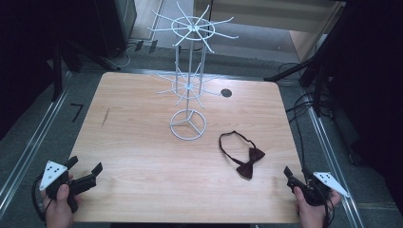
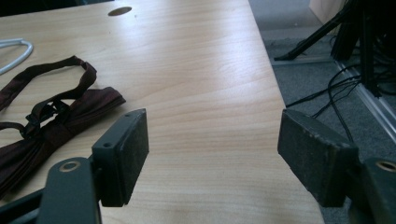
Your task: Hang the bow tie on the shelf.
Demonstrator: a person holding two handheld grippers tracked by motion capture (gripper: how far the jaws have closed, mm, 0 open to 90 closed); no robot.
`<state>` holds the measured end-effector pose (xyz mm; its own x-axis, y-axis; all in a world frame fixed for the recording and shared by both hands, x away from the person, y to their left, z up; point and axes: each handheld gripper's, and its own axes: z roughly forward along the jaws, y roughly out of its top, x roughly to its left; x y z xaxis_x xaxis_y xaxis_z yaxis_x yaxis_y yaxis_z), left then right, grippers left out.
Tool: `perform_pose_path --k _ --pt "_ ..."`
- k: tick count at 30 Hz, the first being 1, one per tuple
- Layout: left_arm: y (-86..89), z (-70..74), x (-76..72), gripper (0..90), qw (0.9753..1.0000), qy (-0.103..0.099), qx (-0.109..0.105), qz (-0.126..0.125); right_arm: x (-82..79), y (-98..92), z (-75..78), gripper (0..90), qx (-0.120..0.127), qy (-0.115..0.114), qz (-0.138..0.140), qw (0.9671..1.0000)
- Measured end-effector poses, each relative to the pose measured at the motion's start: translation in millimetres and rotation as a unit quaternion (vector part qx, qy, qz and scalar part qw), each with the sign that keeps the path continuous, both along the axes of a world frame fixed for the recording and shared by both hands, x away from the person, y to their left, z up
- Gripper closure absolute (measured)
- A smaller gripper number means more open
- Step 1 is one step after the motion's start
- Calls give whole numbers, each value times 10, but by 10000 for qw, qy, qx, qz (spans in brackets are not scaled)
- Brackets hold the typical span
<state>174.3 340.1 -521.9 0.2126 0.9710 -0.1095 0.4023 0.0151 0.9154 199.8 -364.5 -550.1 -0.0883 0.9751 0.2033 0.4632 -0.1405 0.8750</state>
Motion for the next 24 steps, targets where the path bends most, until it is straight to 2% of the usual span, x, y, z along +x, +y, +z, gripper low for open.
perform_pose_path --k 3,4,6,7,8,9,11,12,13,14,15,16,17,18,19,20,22,23,24 --pt "-2 1 0 67 10000 16 -8 17 4 8 3 233 -11 43 42 10000" --pt "-6 0 3 67 10000 9 15 11 12 31 22 211 -129 96 113 9998" --pt "-8 0 2 67 10000 8 21 11 17 41 32 201 -193 102 175 9996" --pt "-9 0 1 67 10000 6 24 13 44 80 81 170 -237 193 393 9988" --pt "-7 0 1 67 10000 4 19 8 44 80 81 170 -237 193 393 9988" --pt "-5 0 2 67 10000 10 11 16 81 123 151 139 -285 264 649 9971" --pt "-2 1 1 67 10000 19 -7 17 128 180 235 128 -342 411 923 9943" --pt "-2 1 1 67 10000 19 -7 17 128 180 235 128 -342 411 923 9943" --pt "-2 1 1 67 10000 16 -11 21 182 247 307 83 -422 585 1235 9897" --pt "-2 1 1 67 10000 16 -11 21 182 247 307 83 -422 585 1235 9897" --pt "-1 0 2 67 10000 13 -22 8 246 332 358 13 -595 826 1600 9819" --pt "-1 0 2 67 10000 13 -22 8 246 332 358 13 -595 826 1600 9819" --pt "-1 0 1 67 10000 8 -26 6 278 384 374 0 -732 947 1729 9776" --pt "2 0 1 67 10000 3 -33 -3 349 506 406 0 -1024 1228 1864 9694" --pt "4 0 0 67 10000 6 -35 -4 373 548 415 0 -1098 1292 1873 9676" --pt "4 0 0 67 10000 6 -35 -4 373 548 415 0 -1098 1292 1873 9676" --pt "5 1 0 67 10000 10 -38 4 447 637 442 0 -1174 1491 1992 9614" --pt "6 1 -1 67 10000 11 -31 0 520 709 475 0 -1230 1598 2111 9564" --pt "6 1 -1 67 10000 11 -31 0 520 709 475 0 -1230 1598 2111 9564"
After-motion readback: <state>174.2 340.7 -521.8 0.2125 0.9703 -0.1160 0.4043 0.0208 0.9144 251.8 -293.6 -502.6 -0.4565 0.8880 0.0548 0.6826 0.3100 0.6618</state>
